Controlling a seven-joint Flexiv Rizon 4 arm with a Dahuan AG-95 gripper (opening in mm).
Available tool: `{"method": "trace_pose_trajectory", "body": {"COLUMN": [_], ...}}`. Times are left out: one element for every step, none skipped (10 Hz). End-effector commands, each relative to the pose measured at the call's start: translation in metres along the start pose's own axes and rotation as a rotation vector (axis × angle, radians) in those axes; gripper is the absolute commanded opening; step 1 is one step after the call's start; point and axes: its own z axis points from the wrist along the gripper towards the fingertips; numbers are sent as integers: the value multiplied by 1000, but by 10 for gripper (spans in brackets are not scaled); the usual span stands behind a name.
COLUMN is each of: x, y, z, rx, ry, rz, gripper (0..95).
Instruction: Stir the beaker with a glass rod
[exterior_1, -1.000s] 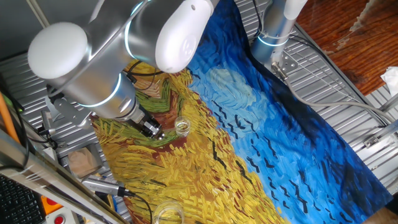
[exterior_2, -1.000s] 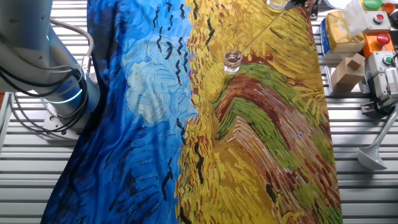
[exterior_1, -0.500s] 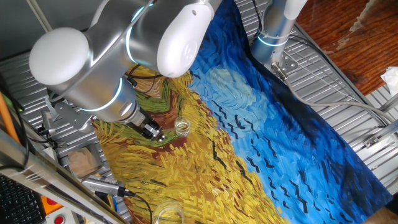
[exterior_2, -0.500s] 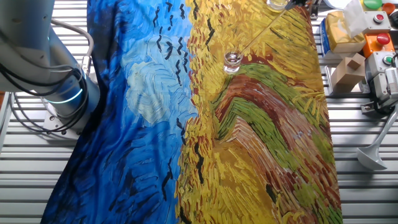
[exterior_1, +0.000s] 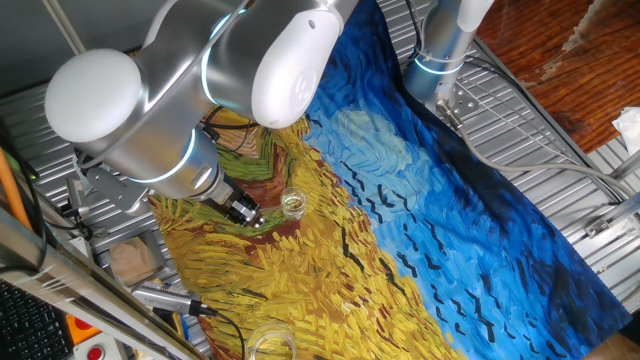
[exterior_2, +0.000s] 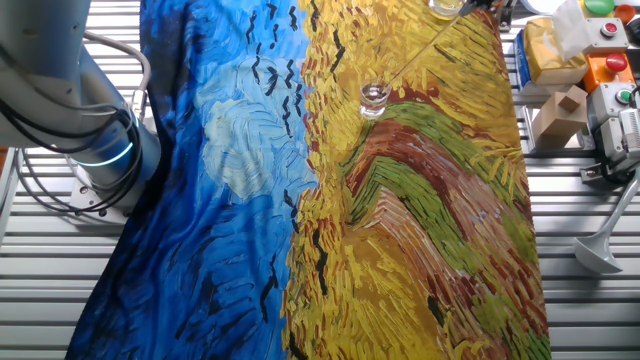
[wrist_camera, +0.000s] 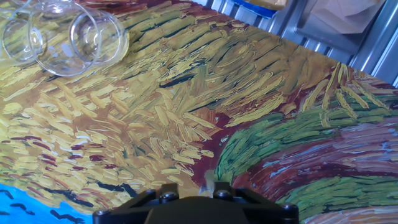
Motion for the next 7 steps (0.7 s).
{"method": "trace_pose_trajectory", "body": {"x": [0,0,0,1,1,0,-1], "y": [0,0,0,-1,-1,-1,-1], "z": [0,0,0,0,-1,-1,-1], "rx": [1,1,0,0,0,0,0], "ry": [0,-1,-2,-2,0,-1,-1], "rz": [0,-1,-3,-4,-3,-5,-5], "gripper": [190,190,190,190,190,190,190]}}
